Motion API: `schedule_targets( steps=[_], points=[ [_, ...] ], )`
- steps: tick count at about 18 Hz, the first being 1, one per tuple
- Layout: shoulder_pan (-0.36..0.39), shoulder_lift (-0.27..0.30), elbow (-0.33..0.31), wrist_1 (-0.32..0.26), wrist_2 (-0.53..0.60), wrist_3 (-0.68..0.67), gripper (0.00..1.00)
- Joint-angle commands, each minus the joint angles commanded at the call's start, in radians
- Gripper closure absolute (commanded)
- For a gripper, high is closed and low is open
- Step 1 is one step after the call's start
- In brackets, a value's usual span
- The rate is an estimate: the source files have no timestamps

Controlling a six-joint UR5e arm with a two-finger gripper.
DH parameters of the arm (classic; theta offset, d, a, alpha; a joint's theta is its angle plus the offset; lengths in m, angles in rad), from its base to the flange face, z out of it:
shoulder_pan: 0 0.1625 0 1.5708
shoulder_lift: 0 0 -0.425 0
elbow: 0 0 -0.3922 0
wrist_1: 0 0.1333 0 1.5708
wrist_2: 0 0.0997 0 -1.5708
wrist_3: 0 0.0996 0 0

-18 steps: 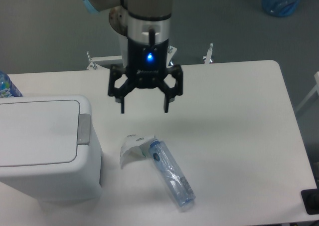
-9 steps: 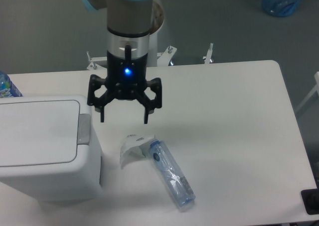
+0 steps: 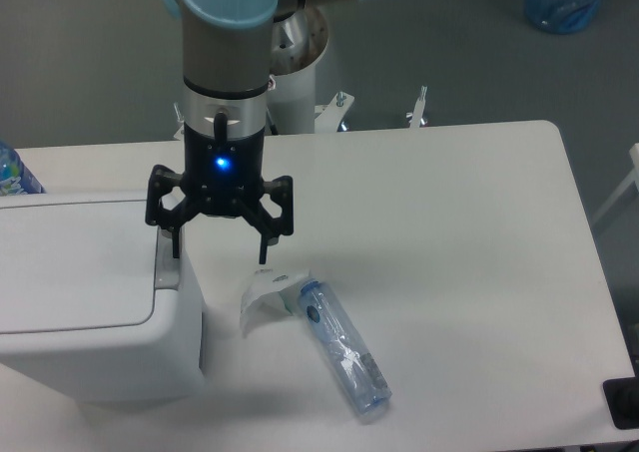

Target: Open the trash can

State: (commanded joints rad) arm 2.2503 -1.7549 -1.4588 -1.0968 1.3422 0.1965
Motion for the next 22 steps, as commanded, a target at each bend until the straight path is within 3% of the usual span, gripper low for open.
schedule_targets(
  steps=[22],
  points=[
    [-0.008, -0.008, -0.012, 0.003, 0.002, -0.005, 0.0]
  ],
)
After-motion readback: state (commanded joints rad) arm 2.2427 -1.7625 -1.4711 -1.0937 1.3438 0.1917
